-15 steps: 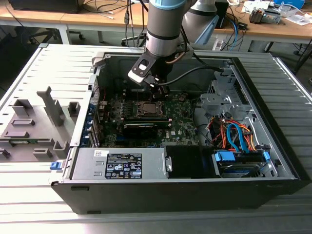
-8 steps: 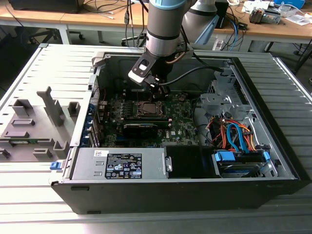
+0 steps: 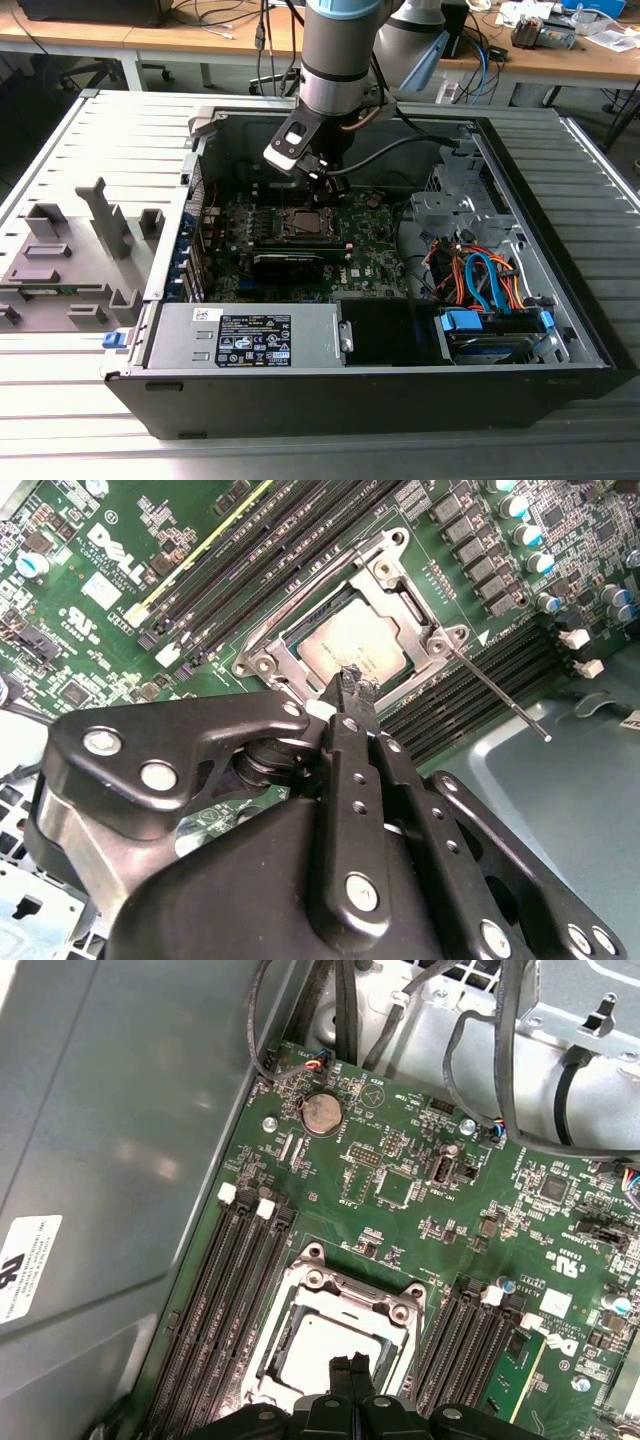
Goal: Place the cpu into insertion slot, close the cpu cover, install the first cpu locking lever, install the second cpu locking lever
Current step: 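Install the first cpu locking lever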
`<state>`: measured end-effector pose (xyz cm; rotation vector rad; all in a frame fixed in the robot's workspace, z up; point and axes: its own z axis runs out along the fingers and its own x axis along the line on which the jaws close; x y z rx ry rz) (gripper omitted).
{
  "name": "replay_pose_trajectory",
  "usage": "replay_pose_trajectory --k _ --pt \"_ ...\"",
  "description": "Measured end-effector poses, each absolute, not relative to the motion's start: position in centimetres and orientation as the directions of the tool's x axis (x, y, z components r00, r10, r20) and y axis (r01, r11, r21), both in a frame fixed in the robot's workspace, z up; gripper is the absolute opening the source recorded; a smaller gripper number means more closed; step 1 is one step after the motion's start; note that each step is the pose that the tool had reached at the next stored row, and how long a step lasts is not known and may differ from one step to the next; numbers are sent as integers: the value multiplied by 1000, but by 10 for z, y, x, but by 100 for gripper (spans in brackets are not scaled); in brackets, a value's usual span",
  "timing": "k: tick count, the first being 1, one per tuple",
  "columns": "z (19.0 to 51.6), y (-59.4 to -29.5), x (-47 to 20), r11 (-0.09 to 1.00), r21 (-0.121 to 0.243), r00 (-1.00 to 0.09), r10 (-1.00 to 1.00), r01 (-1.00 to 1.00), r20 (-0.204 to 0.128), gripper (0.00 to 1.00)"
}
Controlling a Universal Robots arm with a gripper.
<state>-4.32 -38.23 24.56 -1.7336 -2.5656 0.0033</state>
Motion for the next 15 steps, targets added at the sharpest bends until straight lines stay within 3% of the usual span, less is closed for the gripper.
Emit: replay_pose_trajectory --k 15 --pt "246 -382 -43 385 -27 -384 923 923 36 11"
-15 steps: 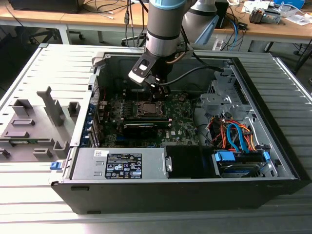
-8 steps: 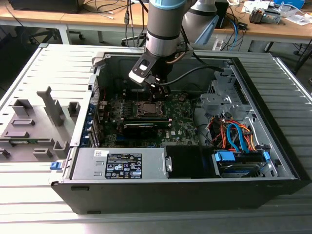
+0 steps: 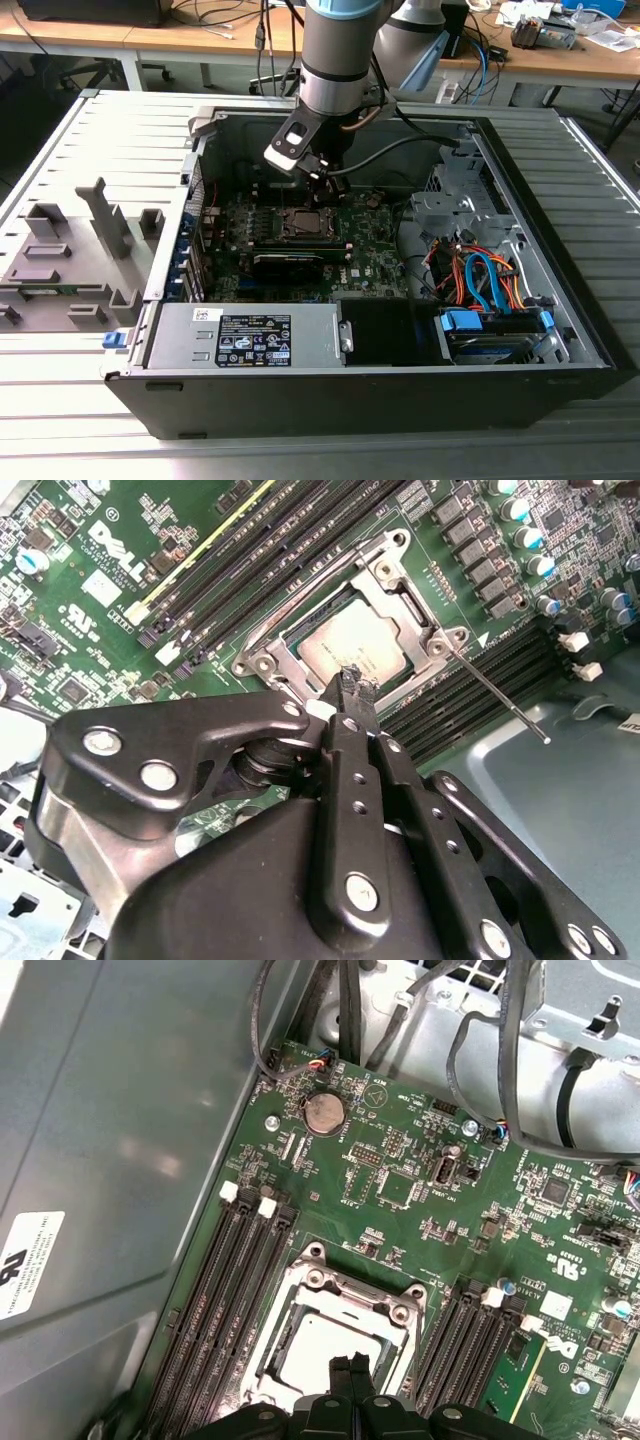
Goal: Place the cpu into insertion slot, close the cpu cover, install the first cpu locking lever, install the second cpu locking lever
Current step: 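Install the first cpu locking lever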
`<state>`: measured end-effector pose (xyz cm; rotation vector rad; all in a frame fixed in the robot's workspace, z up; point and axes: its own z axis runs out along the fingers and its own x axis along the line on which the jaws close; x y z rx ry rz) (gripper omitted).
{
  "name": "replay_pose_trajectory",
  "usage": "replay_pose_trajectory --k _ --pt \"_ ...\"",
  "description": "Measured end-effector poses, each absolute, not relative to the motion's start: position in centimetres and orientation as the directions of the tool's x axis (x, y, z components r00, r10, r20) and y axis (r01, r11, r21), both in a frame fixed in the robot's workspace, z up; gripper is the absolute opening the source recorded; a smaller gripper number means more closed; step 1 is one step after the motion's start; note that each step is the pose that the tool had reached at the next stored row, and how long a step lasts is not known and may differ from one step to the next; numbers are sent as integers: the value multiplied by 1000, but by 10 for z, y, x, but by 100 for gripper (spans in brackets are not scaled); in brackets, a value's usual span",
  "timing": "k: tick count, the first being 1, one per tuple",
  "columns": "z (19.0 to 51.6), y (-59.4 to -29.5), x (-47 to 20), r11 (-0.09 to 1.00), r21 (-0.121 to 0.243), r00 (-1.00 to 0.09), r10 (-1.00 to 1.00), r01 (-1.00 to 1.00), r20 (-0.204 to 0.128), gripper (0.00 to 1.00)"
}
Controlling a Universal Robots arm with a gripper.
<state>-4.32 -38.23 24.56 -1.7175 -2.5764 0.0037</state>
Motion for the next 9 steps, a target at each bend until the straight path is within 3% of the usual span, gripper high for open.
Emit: replay_pose_trajectory --k 9 --pt "246 -382 -43 409 -27 -408 912 912 36 11"
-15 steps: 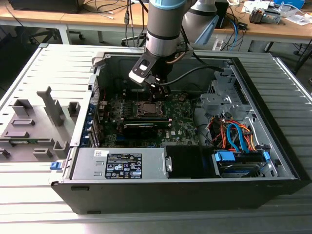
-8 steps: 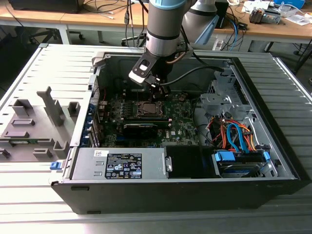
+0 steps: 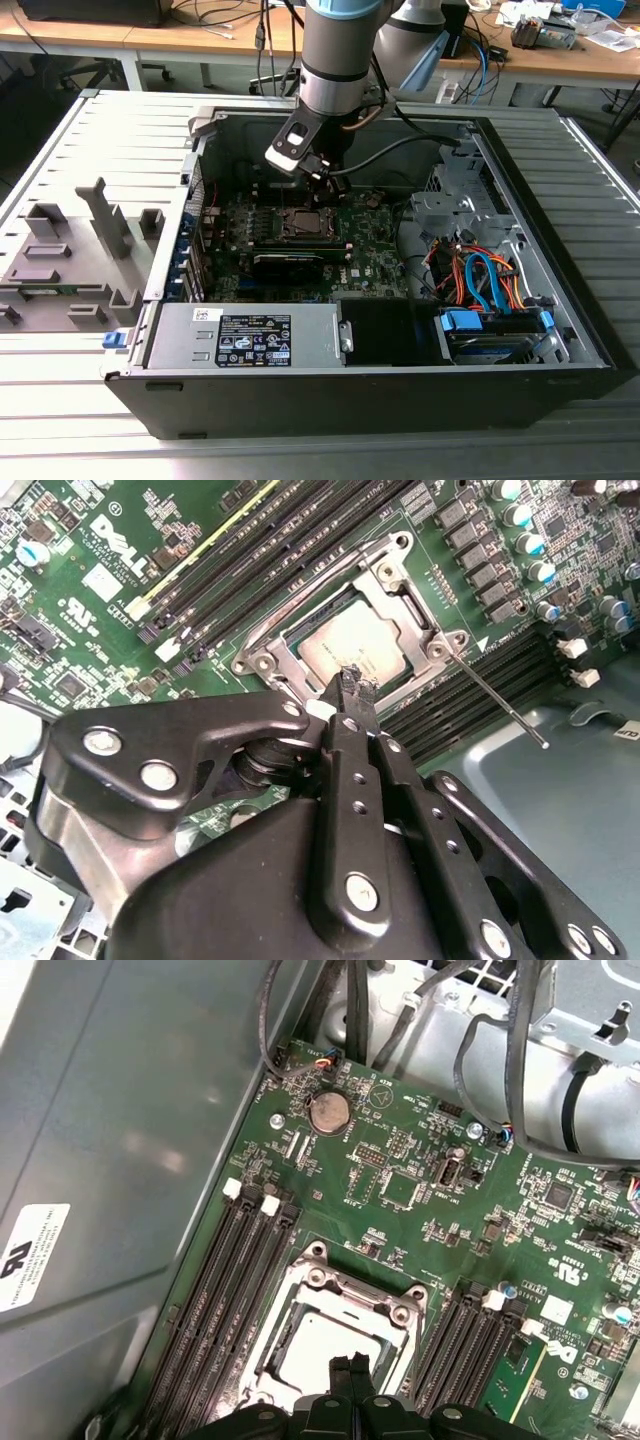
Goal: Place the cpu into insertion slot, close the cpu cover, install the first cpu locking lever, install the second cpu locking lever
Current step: 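Install the first cpu locking lever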
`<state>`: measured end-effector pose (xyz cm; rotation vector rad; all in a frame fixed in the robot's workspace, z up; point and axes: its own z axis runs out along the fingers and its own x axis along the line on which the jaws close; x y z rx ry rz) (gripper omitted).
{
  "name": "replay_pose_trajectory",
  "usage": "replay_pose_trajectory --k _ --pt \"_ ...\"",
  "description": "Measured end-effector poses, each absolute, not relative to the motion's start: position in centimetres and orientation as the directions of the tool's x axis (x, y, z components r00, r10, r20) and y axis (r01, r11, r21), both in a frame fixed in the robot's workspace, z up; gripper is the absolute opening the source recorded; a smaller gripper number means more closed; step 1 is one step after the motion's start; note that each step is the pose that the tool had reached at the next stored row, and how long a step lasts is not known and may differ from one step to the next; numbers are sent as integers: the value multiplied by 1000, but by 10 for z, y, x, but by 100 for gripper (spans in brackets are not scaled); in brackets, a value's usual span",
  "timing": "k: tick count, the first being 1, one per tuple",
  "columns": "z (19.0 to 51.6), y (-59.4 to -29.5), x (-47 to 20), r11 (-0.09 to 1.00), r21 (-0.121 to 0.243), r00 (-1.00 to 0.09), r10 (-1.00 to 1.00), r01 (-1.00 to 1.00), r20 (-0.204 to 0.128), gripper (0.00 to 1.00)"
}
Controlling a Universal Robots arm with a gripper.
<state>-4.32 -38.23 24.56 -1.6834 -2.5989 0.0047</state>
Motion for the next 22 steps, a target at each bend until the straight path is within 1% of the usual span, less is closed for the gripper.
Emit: replay_pose_trajectory --k 22 --pt "246 -382 -43 461 -27 -460 887 887 36 11"
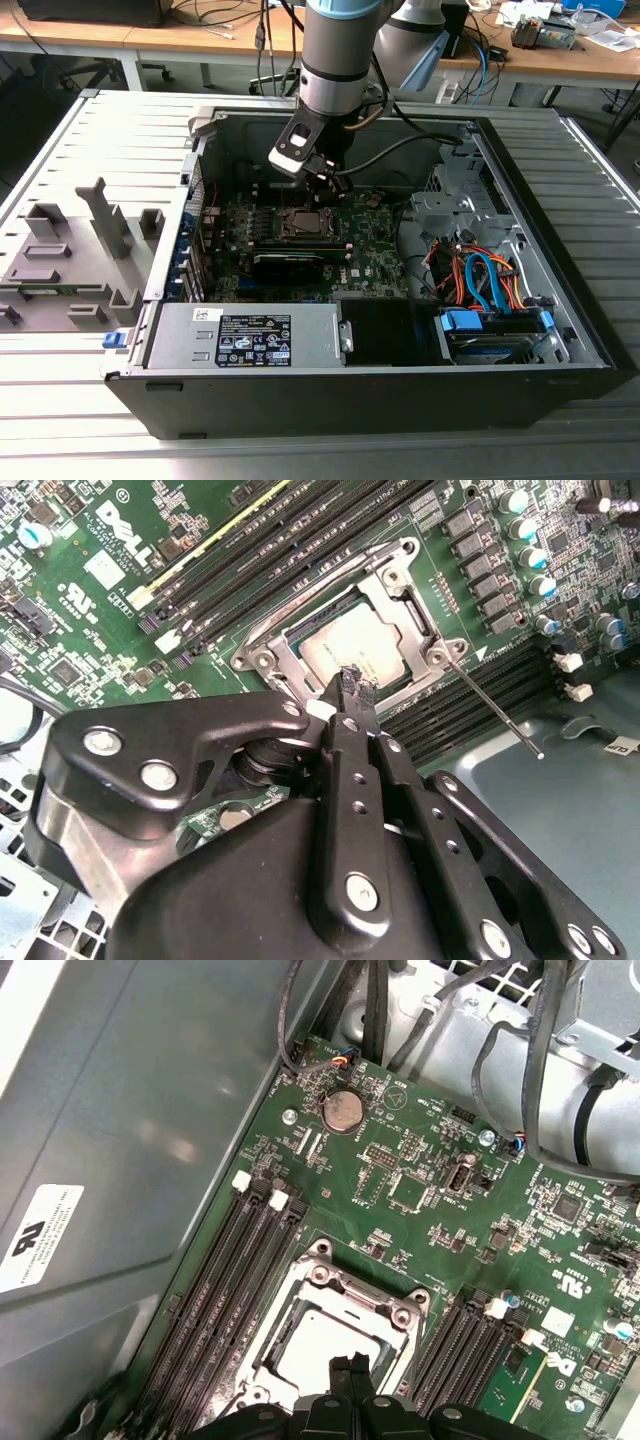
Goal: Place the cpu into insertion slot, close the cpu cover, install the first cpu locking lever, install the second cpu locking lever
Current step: 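Install the first cpu locking lever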
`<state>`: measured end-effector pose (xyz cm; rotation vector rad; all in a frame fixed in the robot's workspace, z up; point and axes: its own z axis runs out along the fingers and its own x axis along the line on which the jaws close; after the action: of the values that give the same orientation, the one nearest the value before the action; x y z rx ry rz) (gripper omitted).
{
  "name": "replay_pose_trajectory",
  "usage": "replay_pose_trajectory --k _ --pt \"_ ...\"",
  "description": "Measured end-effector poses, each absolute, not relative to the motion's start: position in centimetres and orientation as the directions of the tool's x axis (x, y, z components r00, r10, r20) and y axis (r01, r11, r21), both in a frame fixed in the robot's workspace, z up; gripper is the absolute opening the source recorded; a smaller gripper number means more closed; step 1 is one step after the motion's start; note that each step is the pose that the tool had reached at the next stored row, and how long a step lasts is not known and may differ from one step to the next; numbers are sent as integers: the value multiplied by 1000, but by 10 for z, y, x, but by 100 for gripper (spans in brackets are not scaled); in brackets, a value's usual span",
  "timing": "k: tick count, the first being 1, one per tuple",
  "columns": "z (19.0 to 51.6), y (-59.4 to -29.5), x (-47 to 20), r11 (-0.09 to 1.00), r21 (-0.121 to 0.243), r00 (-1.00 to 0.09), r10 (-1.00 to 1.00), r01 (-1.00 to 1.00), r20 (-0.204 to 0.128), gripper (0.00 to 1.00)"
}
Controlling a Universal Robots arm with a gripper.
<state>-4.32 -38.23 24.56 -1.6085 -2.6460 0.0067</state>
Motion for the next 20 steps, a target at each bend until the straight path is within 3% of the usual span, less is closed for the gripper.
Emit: replay_pose_trajectory --k 20 --pt "246 -382 -43 504 -27 -503 863 863 36 11"
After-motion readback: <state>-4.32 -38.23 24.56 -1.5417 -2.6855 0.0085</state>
